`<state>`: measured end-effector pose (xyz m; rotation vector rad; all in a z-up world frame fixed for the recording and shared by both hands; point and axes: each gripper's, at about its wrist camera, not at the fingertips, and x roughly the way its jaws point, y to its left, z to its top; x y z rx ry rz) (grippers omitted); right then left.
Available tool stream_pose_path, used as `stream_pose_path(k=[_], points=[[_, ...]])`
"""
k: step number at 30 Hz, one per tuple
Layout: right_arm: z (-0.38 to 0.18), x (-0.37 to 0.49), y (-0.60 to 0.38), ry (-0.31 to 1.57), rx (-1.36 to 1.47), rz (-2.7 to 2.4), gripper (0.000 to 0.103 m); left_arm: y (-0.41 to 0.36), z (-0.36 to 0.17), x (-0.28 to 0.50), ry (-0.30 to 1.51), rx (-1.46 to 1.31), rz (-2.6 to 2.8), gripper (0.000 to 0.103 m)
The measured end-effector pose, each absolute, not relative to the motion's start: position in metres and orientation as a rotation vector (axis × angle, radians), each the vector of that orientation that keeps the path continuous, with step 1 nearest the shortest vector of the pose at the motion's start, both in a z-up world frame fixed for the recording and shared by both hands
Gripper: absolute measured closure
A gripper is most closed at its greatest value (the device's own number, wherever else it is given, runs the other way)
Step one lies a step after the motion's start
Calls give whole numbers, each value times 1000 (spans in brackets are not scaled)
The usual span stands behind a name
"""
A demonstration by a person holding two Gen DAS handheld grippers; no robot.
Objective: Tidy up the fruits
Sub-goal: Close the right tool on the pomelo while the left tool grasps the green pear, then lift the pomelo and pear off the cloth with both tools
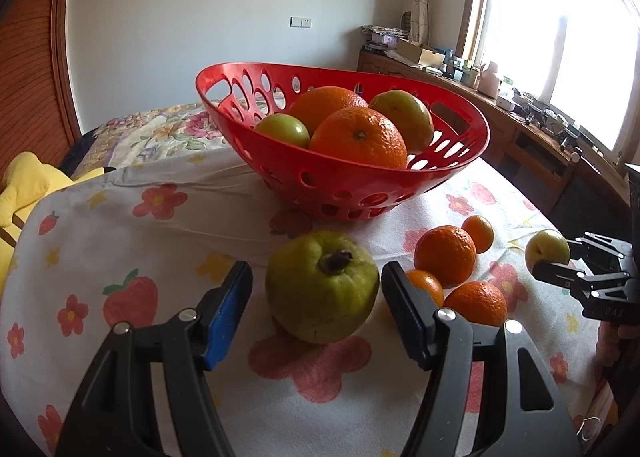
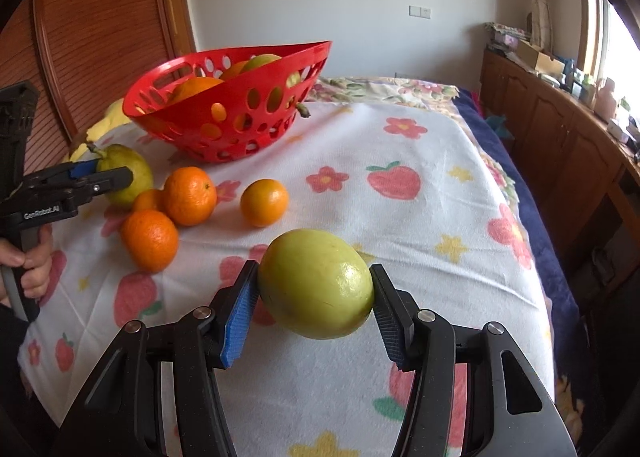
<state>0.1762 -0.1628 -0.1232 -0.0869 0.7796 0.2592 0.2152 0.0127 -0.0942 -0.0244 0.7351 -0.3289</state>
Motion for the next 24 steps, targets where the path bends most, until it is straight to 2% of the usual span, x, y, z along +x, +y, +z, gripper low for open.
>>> stream_pose_path(k=[5, 8, 24], points=[[-125, 174, -163, 782, -80, 268, 47, 12, -96, 215, 741, -19, -345, 38], [-125, 174, -162, 780, -79, 269, 47, 12, -96, 215, 738, -25, -354, 45], [-125, 176, -164, 786, -81, 270, 47, 22, -94, 211, 716, -55, -338, 46]])
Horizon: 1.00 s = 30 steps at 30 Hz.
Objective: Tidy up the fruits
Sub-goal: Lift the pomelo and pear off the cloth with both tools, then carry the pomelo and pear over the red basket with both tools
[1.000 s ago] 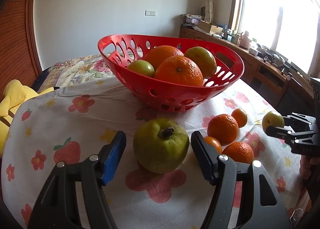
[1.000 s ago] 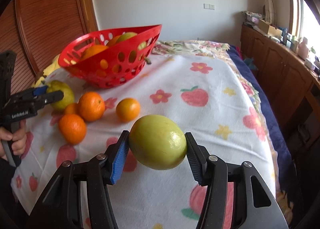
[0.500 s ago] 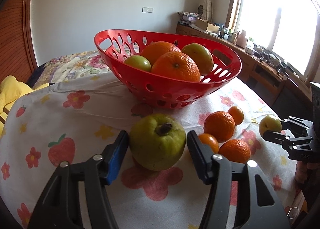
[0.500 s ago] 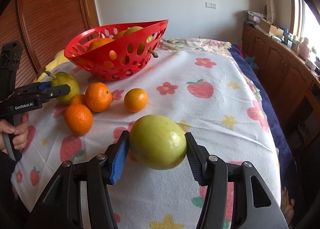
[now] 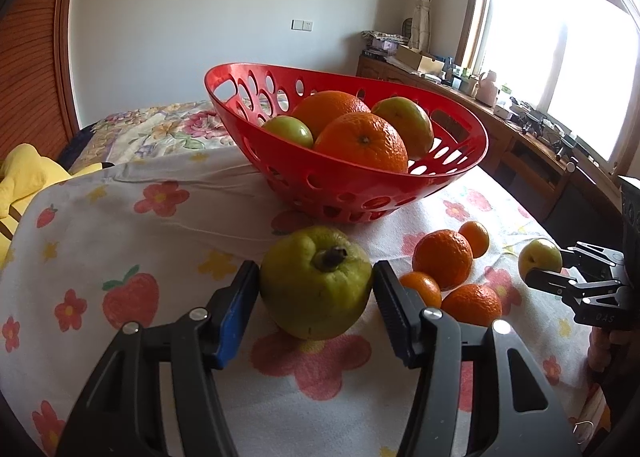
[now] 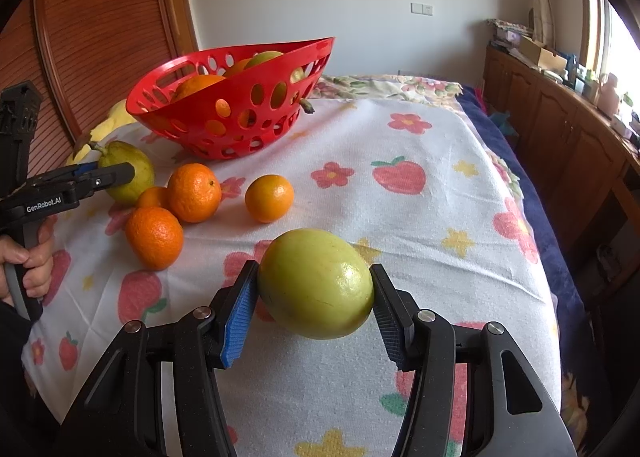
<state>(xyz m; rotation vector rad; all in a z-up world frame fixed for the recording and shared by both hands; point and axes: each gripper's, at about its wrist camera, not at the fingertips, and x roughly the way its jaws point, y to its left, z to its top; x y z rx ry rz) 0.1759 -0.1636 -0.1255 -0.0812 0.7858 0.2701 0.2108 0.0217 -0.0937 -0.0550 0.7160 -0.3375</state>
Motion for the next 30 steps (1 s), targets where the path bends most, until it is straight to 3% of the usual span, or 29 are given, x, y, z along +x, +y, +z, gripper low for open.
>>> stream_pose_path(k=[10, 30], points=[[-111, 180, -169, 758, -89, 272, 47, 26, -78, 208, 689, -65, -314, 46], [-21, 243, -129, 575, -237, 376, 47, 36, -3, 222, 583, -52, -284, 46]])
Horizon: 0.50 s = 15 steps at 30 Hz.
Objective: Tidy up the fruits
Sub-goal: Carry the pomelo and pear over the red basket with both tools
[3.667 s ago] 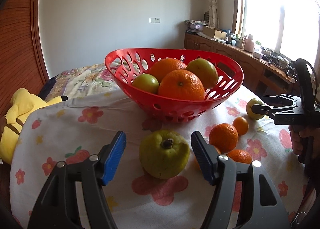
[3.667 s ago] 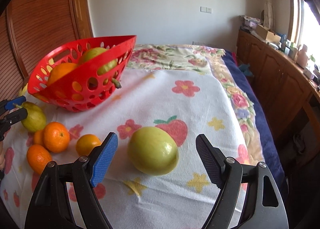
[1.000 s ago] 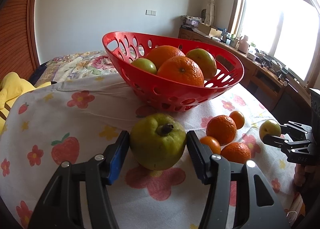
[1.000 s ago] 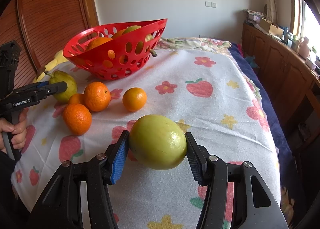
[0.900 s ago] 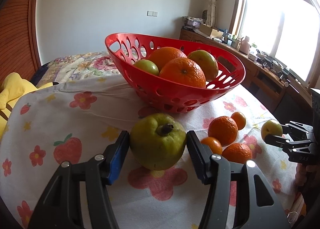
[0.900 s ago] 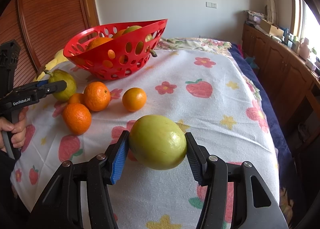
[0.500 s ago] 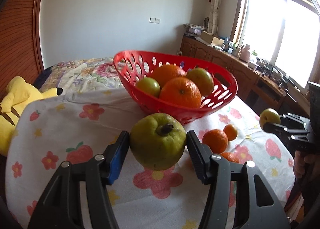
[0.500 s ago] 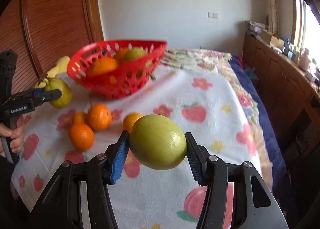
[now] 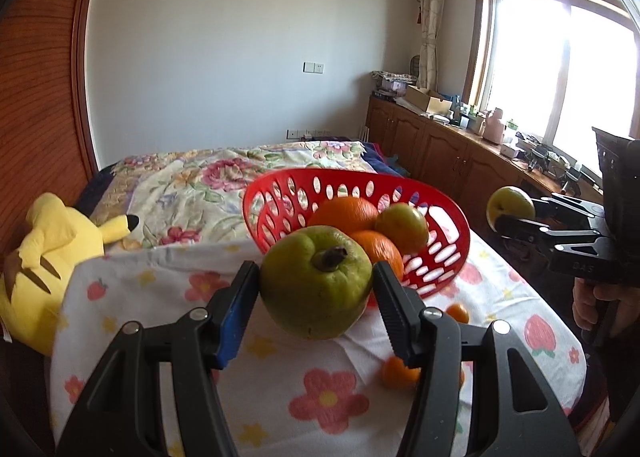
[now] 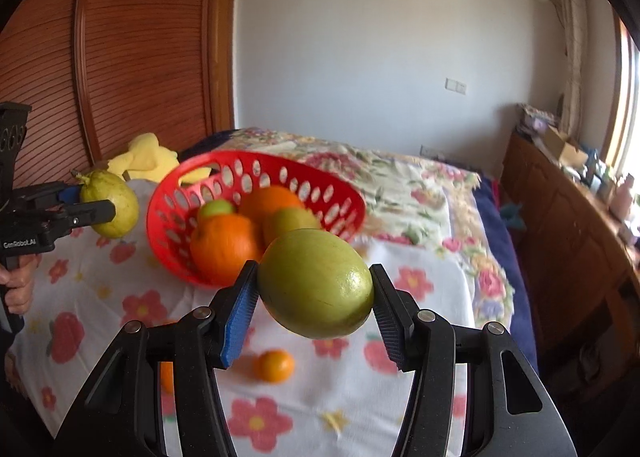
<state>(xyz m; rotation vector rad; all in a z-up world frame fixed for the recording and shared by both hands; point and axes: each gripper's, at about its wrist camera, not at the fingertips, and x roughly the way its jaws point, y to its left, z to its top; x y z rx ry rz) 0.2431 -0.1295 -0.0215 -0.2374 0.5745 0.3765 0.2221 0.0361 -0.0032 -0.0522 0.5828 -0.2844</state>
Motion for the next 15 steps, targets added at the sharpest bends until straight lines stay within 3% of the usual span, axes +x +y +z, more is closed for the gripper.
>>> stream_pose_path(k=[15], points=[[-42, 286, -86, 614, -241, 494, 47, 26, 2, 266, 576, -8, -292, 46]])
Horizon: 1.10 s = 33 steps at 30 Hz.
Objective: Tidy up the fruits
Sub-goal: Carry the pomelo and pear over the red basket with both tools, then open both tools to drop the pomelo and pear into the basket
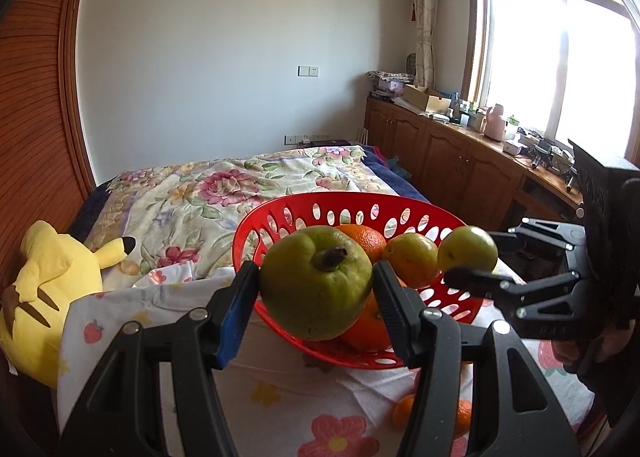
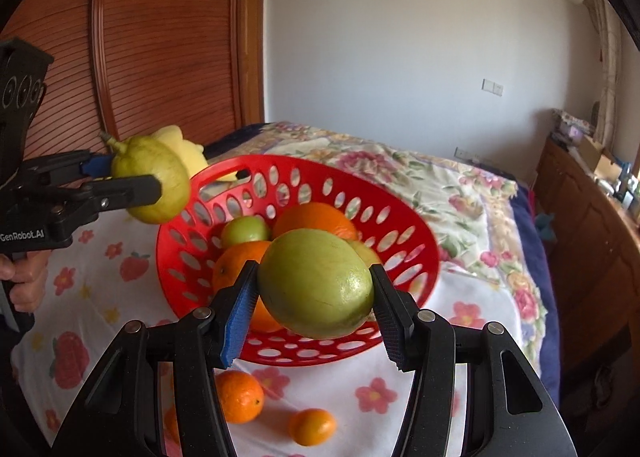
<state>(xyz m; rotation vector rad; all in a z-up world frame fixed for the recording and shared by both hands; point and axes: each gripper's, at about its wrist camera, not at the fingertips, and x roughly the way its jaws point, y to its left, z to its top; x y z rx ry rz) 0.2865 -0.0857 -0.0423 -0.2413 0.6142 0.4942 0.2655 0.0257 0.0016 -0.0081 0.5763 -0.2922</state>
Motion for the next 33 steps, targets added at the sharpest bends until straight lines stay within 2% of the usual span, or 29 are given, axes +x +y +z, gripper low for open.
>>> stream_pose_path(k=[16, 20, 33], points=[[-64, 293, -76, 650, -228, 548, 47, 18, -12, 287, 604, -4, -293, 46], [-63, 291, -77, 631, -225, 533, 41, 16, -17, 291, 616, -11, -301, 46], [-65, 292, -82, 617, -217, 519, 41, 9, -28, 298, 648, 8, -308, 45]])
